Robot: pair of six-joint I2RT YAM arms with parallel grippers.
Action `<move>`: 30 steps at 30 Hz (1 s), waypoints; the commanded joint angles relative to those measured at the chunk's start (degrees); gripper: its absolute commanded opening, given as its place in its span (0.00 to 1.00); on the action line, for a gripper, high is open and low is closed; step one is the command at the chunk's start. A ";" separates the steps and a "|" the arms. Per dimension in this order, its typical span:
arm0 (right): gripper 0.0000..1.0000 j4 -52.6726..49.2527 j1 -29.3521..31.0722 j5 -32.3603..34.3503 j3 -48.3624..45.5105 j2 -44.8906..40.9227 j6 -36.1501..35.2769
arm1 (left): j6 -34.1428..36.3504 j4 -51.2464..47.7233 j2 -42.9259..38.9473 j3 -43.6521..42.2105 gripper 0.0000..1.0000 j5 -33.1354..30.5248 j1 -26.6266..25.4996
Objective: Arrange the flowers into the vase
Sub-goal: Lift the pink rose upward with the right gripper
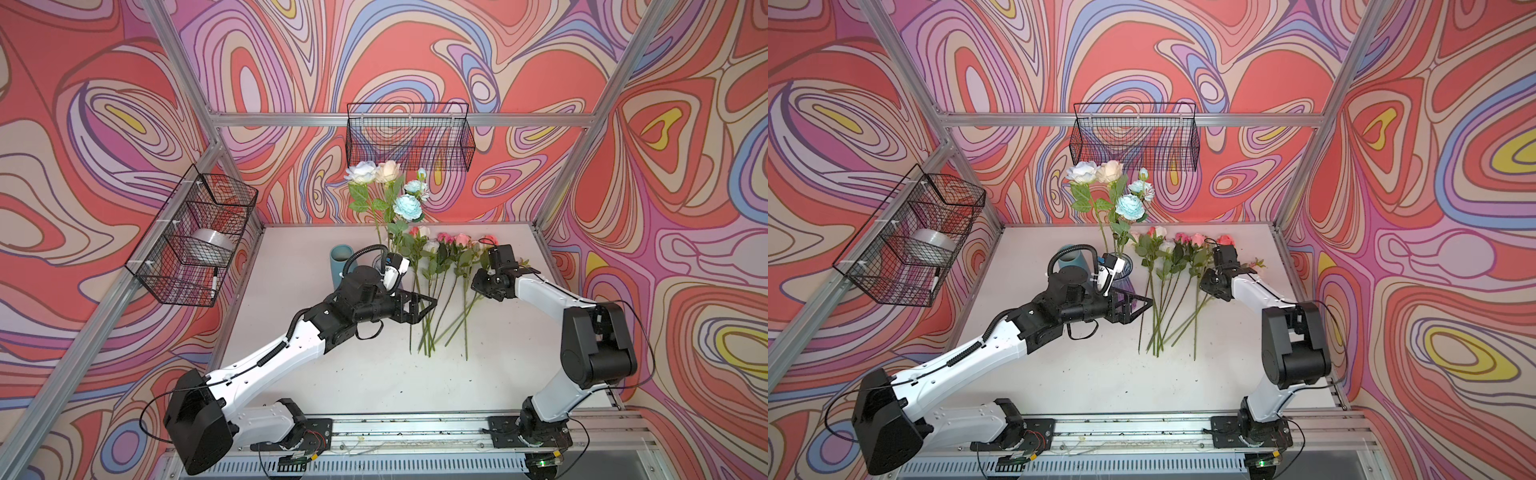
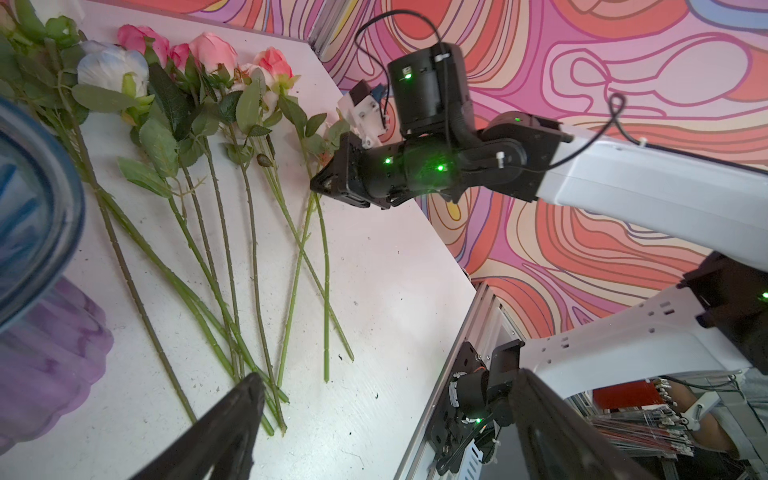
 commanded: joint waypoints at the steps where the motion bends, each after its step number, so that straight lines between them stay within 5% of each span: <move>1: 0.00 4.91 -0.22 -3.91 -1.09 -4.75 1.08 | 0.97 -0.99 -1.59 1.78 0.93 -0.91 0.04; 18: 0.00 15.79 0.76 -11.74 -6.60 -15.79 4.12 | 4.03 -2.75 -4.28 1.84 0.93 -5.52 0.08; 30: 0.00 25.17 12.53 -3.69 -12.18 -31.05 -0.04 | 10.64 -0.34 -13.82 -2.00 0.95 -18.76 0.08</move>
